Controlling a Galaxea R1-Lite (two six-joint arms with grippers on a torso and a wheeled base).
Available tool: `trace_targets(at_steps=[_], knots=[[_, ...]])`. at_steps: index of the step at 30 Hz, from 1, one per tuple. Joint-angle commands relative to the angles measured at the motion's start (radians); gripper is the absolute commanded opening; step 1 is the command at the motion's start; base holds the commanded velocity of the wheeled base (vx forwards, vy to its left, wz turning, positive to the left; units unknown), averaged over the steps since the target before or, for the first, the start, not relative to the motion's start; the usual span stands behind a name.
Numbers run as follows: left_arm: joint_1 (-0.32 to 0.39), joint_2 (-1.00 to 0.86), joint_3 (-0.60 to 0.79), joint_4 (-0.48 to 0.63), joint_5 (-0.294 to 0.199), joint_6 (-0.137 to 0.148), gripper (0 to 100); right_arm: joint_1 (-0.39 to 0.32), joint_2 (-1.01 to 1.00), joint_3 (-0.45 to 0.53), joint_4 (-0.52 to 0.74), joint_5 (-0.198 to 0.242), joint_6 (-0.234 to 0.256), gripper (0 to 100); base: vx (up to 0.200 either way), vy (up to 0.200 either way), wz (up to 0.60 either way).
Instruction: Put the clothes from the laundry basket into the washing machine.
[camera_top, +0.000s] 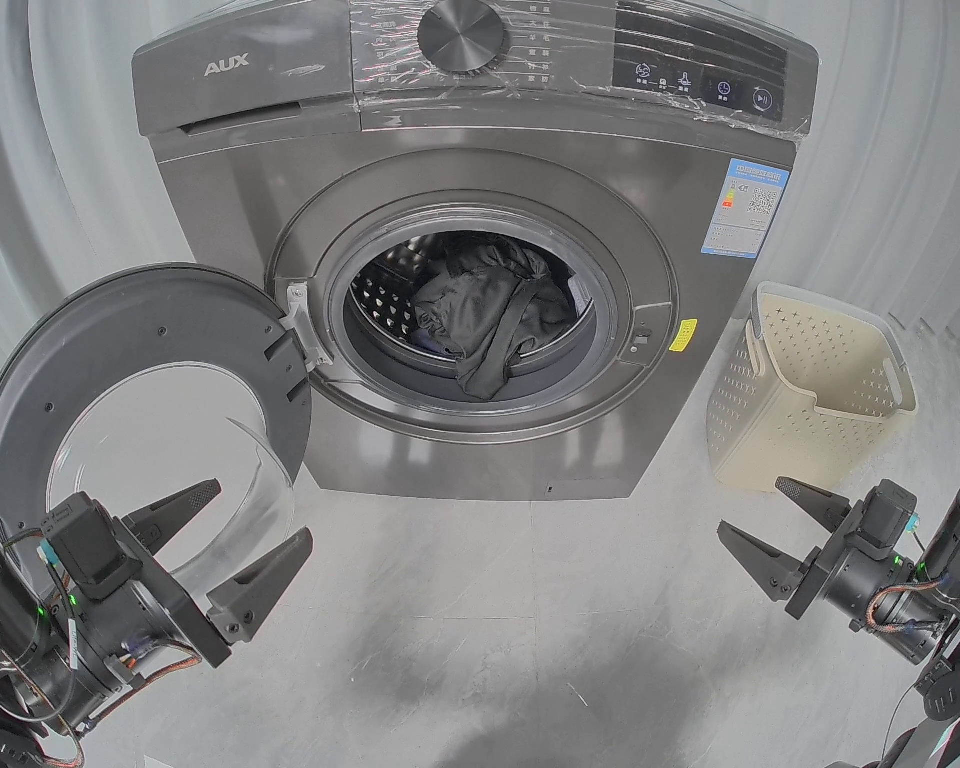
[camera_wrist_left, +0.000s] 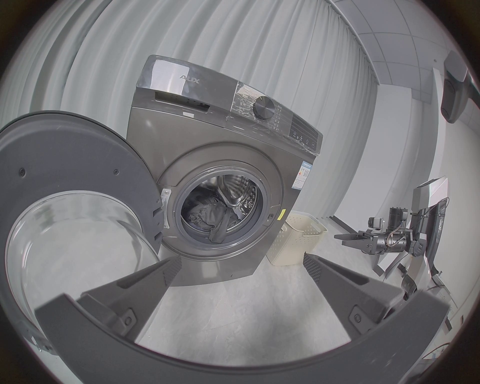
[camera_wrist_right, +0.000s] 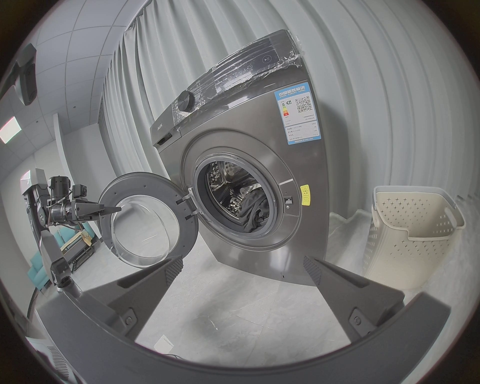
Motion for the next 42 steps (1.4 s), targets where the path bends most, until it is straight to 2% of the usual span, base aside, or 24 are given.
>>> trace_targets(at_steps=[1,6,11,18,28,39,42], knots=[[-0.001,0.014,-0.007,-0.001,0.000,0.001,100,0.006,0.007,0.016,-0.001,0.001,0.003,100,0.000,0.000,0.00],[0.001,0.017,-0.002,-0.001,0.000,-0.007,100,0.007,0.001,0.016,0.005,0.001,0.019,100,0.000,0.000,0.00],[0.008,0.007,0.008,-0.005,0.000,-0.002,100,0.009,0.003,0.013,-0.003,0.001,0.016,100,-0.200,0.000,0.00],[0.022,0.014,0.012,-0.003,0.002,-0.007,100,0.010,0.012,-0.081,0.009,0.002,0.006,100,-0.200,0.000,0.00],[0.071,-0.012,0.019,-0.003,0.002,-0.021,100,0.029,0.059,-0.110,0.034,0.011,-0.002,100,0.000,0.000,0.00],[0.076,-0.012,0.019,-0.005,0.000,-0.041,100,0.030,0.056,-0.125,0.034,0.011,-0.001,100,0.000,0.200,0.00],[0.074,-0.018,0.016,-0.006,-0.001,-0.044,100,0.032,0.056,-0.125,0.032,0.011,-0.001,100,0.000,0.000,0.00]])
